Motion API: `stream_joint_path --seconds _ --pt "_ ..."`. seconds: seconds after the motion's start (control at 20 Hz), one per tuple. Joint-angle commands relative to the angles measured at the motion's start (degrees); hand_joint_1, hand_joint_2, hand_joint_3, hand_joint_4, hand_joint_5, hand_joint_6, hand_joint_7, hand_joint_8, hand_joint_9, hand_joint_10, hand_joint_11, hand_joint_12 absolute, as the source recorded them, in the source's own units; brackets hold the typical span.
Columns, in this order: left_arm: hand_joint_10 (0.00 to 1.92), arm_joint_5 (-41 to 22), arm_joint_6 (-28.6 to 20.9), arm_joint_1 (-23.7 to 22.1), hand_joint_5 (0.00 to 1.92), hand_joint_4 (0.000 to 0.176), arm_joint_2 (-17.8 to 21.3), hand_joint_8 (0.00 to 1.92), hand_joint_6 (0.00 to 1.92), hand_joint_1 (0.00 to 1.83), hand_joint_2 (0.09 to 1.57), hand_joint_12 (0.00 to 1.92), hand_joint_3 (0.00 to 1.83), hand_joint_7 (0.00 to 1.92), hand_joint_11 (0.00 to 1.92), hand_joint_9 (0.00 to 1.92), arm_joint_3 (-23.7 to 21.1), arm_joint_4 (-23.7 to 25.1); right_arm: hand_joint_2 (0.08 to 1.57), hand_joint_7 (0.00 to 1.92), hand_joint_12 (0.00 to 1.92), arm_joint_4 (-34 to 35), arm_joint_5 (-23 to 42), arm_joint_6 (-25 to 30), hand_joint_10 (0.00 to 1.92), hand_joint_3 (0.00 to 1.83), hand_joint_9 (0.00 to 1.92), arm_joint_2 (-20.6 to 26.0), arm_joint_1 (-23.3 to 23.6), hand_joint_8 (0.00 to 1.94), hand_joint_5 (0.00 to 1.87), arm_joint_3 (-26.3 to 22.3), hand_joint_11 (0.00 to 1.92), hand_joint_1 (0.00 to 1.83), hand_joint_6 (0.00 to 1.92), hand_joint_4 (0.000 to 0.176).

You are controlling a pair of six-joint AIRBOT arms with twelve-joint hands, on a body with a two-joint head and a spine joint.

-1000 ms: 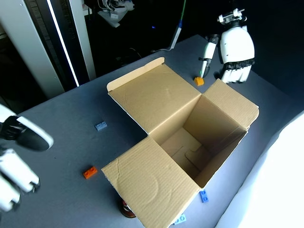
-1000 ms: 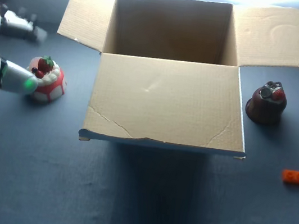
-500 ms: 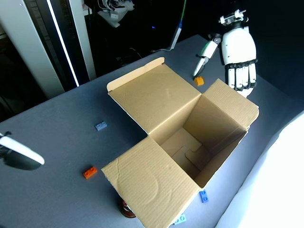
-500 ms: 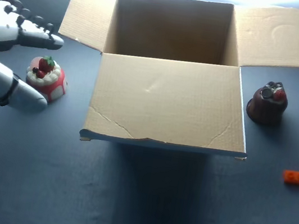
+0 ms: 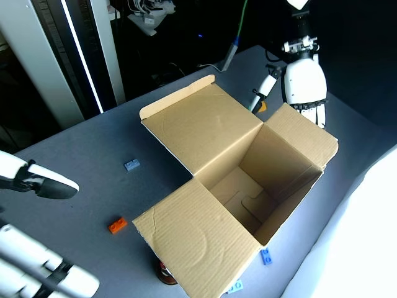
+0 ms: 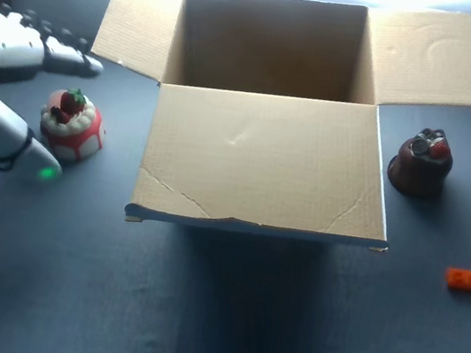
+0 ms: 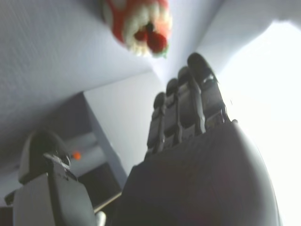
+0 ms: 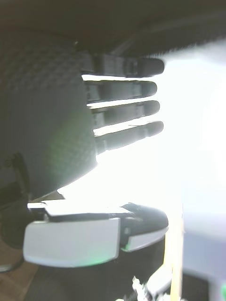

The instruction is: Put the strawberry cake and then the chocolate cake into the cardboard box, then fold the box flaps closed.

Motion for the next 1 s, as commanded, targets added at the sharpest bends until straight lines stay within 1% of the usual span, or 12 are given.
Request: stream_joint_path --seconds 0.0,0.05,0.1,0.2,0.25,0.3,0.35,0.5,0.55,0.65,0.75,0.95 --pt "0.01 2.9 0.1 -0.1 0.11 0.02 -0.2 0.01 0.01 0.8 0.93 0.68 0.0 0.15 0.0 0.16 0.3 -0.3 1.06 0.1 0.56 0.7 13.2 0.5 0.01 0.0 0.08 0.4 -1.4 0.0 0.15 0.4 0.0 0.37 0.0 0.0" --pt "0.01 3.0 0.1 0.2 0.11 0.022 -1.2 0.01 0.0 0.83 0.93 0.67 0.0 0.15 0.0 0.17 1.3 -0.3 1.07 0.1 0.57 0.8 19.6 0.5 0.01 0.0 0.08 -0.4 -5.0 0.0 0.15 0.4 0.0 0.39 0.0 0.0" --pt "0.01 3.0 0.1 0.2 0.1 0.024 -2.1 0.0 0.0 0.85 0.92 0.67 0.0 0.15 0.0 0.16 2.1 -0.3 1.08 0.1 0.57 0.9 22.8 0.3 0.01 0.0 0.09 -1.1 -7.1 0.0 0.14 0.4 0.0 0.39 0.0 0.0" --pt "0.0 3.2 0.1 0.3 0.11 0.024 -3.9 0.01 0.0 0.91 0.91 0.64 0.0 0.16 0.0 0.17 4.1 -0.3 1.09 0.1 0.52 1.2 20.9 0.6 0.01 0.0 0.09 -1.3 -7.7 0.0 0.14 0.4 0.0 0.38 0.0 0.0" --pt "0.01 3.2 0.1 0.4 0.12 0.029 -4.7 0.01 0.01 0.93 0.91 0.64 0.0 0.17 0.0 0.17 5.0 -0.3 1.1 0.09 0.48 2.3 19.9 1.4 0.01 0.0 0.08 -1.3 -7.7 0.0 0.12 0.4 0.0 0.37 0.0 0.0" --pt "0.0 3.2 0.1 0.7 0.11 0.03 -5.5 0.0 0.0 0.95 0.92 0.63 0.0 0.16 0.0 0.17 5.9 -0.7 1.1 0.09 0.5 4.0 19.8 2.3 0.01 0.0 0.08 -1.3 -7.7 0.0 0.11 0.4 0.0 0.39 0.0 0.0" --pt "0.0 3.2 0.1 1.1 0.11 0.031 -6.0 0.0 0.0 0.96 0.92 0.63 0.0 0.15 0.0 0.16 6.5 -1.3 1.09 0.09 0.57 5.2 19.7 2.5 0.01 0.0 0.09 -1.3 -7.7 0.0 0.11 0.4 0.0 0.43 0.0 0.0" --pt "0.0 3.2 0.1 2.4 0.09 0.038 -7.4 0.0 0.0 1.08 0.91 0.65 0.0 0.15 0.0 0.18 8.2 -2.2 1.0 0.08 0.53 6.0 19.1 2.5 0.01 0.0 0.09 -1.3 -7.6 0.0 0.09 0.4 0.0 0.81 0.0 0.0" --pt "0.0 3.2 0.1 2.8 0.06 0.036 -7.8 0.0 0.0 1.1 0.92 0.66 0.0 0.13 0.0 0.18 8.8 -2.2 0.99 0.06 0.48 6.0 18.6 2.2 0.0 0.0 0.08 -1.3 -7.6 0.0 0.08 0.4 0.0 0.89 0.0 0.0" --pt "0.0 3.3 0.1 3.1 0.04 0.035 -8.8 0.0 0.0 1.12 0.95 0.62 0.01 0.1 0.0 0.16 10.3 -2.2 0.97 0.08 0.45 6.0 18.3 1.8 0.01 0.0 0.09 -1.3 -7.6 0.01 0.04 0.4 0.0 1.09 0.0 0.0" --pt "0.0 3.2 0.1 3.1 0.04 0.035 -10.3 0.0 0.0 1.11 0.97 0.59 0.02 0.1 0.0 0.15 12.4 -2.3 0.95 0.09 0.44 6.0 18.3 1.6 0.01 0.0 0.1 -1.3 -7.6 0.01 0.01 0.4 0.0 1.13 0.0 0.0" --pt "0.0 2.5 0.1 3.6 0.04 0.035 -12.3 0.0 0.0 1.11 0.99 0.6 0.02 0.11 0.0 0.15 14.7 -2.4 0.95 0.07 0.21 6.0 18.6 1.0 0.0 0.0 0.08 -1.4 -7.6 0.0 0.01 0.3 0.0 1.15 0.0 0.0"
